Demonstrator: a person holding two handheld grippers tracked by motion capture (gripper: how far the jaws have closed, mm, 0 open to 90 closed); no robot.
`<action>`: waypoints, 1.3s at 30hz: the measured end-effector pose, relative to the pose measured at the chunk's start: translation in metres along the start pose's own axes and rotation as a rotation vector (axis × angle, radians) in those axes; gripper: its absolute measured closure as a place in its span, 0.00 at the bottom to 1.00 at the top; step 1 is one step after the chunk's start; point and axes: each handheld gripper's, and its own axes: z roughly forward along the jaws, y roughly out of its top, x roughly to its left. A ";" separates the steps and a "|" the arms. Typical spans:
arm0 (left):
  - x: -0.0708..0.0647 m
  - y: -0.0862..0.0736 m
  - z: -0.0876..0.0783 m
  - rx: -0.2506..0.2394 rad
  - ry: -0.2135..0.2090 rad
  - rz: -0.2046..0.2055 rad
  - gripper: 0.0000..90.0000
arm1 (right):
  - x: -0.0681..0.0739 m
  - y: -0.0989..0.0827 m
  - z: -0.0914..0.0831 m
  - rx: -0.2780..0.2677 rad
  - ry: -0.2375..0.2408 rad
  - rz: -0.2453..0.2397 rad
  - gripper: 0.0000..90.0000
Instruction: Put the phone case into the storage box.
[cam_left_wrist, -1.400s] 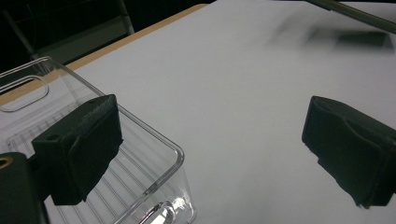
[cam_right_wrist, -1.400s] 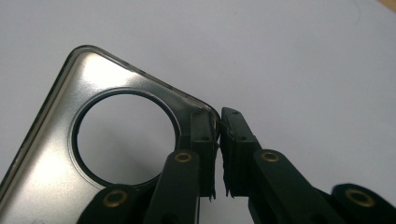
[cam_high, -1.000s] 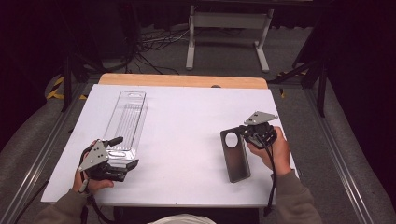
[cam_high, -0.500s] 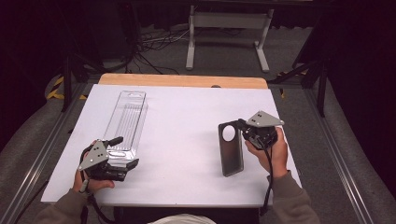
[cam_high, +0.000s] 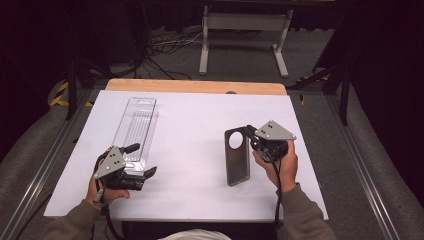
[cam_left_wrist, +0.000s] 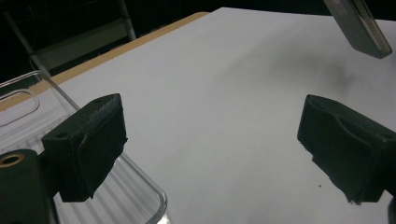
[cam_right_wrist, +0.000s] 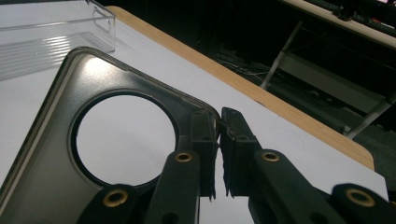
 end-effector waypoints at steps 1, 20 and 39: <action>0.000 0.004 0.001 -0.004 -0.003 -0.004 0.10 | 0.003 0.001 0.001 -0.008 -0.005 -0.002 0.94; -0.032 0.064 0.053 -0.096 -0.149 -0.047 0.16 | 0.039 0.006 0.004 -0.073 -0.043 -0.077 0.94; -0.054 0.086 0.097 -0.099 -0.184 -0.101 0.50 | 0.069 0.008 0.001 -0.147 -0.115 -0.190 0.94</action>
